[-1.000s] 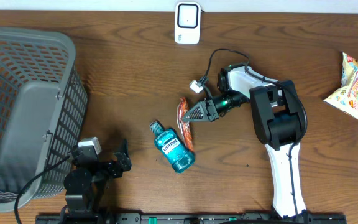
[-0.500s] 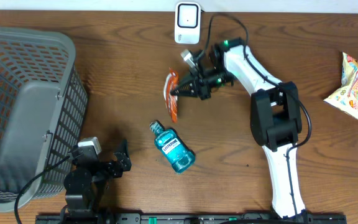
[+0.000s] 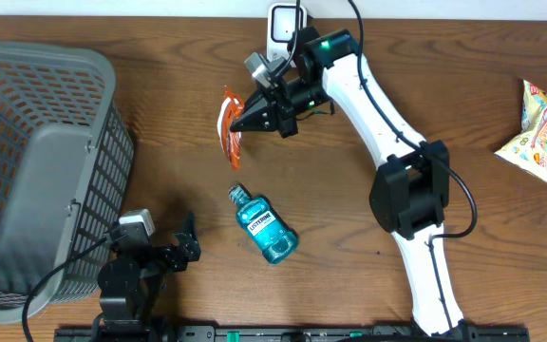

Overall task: Scan the item barcode
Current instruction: 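Lift the chocolate bar and carry it up to the scanner, then hold the chocolate bar over the scanner window, then lower the chocolate bar to the table centre and open the gripper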

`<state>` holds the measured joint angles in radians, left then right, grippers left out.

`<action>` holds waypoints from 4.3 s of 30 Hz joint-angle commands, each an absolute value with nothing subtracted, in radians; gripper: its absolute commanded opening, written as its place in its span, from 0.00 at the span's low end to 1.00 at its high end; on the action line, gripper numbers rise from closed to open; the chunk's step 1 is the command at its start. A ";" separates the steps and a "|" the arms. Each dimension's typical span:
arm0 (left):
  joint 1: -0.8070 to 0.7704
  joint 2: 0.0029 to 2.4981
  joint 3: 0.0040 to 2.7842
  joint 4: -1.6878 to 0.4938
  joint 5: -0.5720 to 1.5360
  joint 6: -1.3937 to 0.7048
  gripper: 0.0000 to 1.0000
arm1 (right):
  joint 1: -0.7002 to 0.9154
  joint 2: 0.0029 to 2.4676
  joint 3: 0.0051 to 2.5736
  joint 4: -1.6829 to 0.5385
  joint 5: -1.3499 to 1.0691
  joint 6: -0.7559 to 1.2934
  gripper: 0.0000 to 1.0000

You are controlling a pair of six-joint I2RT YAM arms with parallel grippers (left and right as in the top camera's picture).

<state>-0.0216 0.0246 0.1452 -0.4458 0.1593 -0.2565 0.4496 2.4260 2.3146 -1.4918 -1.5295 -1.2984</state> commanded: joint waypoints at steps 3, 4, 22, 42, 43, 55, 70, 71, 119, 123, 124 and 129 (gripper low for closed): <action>-0.024 0.025 0.131 -0.462 0.171 -0.244 0.98 | 0.459 2.393 2.371 -1.386 -1.563 -1.314 0.01; -0.024 0.025 0.131 -0.462 0.171 -0.244 0.98 | 0.460 2.393 2.379 -1.367 -1.563 -1.314 0.01; -0.024 0.025 0.131 -0.462 0.171 -0.244 0.98 | 0.450 2.394 2.433 -1.013 -1.505 0.378 0.02; -0.024 0.025 0.131 -0.462 0.171 -0.244 0.98 | 0.442 2.394 2.433 -1.036 -1.525 1.053 0.01; -0.024 0.025 0.131 -0.462 0.171 -0.244 0.98 | 0.442 2.394 2.433 -1.036 -1.525 1.014 0.01; -0.024 0.025 0.131 -0.462 0.171 -0.244 0.98 | 0.458 2.394 2.433 -1.320 -0.755 0.248 0.01; -0.024 0.025 0.131 -0.462 0.171 -0.244 0.98 | 0.530 2.375 2.444 -1.299 -0.262 -0.079 0.01; -0.024 0.025 0.131 -0.462 0.171 -0.244 0.98 | 0.534 2.356 2.444 -1.304 -0.296 -0.128 0.01; -0.024 0.025 0.131 -0.462 0.171 -0.244 0.98 | 0.358 2.127 1.750 -1.577 -1.530 0.511 0.01; -0.024 0.025 0.131 -0.462 0.171 -0.244 0.98 | 0.340 2.127 1.730 -1.554 -1.562 0.626 0.01; -0.024 0.025 0.131 -0.462 0.171 -0.244 0.98 | 0.337 2.127 1.732 -1.555 -1.562 0.636 0.01; -0.024 0.025 0.131 -0.462 0.171 -0.244 0.98 | 0.334 2.127 1.734 -1.555 -1.563 0.609 0.01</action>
